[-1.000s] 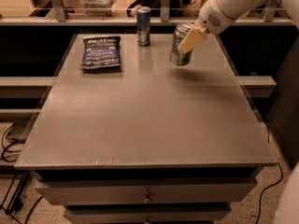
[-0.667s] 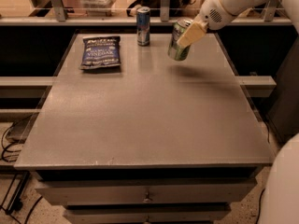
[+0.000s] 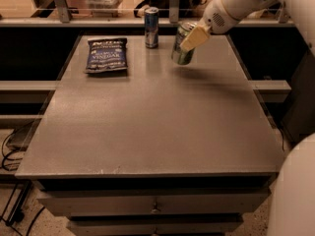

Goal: Move green can near redbull can

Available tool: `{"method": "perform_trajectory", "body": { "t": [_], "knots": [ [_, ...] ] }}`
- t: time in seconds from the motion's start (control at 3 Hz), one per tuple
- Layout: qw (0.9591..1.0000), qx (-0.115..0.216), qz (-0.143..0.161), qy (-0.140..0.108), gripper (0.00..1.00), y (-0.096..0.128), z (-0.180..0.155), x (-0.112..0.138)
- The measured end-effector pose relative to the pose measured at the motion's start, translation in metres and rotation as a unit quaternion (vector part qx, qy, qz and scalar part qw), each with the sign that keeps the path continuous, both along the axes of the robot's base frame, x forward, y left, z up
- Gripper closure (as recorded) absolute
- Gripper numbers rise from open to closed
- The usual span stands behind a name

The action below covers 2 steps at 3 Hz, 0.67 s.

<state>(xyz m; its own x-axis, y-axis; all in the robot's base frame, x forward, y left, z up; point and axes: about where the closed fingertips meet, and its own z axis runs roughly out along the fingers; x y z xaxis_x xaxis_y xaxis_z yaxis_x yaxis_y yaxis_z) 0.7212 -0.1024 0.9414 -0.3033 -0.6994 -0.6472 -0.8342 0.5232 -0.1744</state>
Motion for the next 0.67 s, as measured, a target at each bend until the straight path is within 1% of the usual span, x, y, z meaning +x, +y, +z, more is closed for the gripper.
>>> {"method": "perform_trajectory", "body": {
  "t": [0.33, 0.67],
  "knots": [
    [1.0, 0.003, -0.004, 0.004, 1.0, 0.011, -0.008, 0.014],
    [0.9998, 0.0, -0.02, 0.006, 1.0, 0.014, -0.013, 0.03]
  ]
}}
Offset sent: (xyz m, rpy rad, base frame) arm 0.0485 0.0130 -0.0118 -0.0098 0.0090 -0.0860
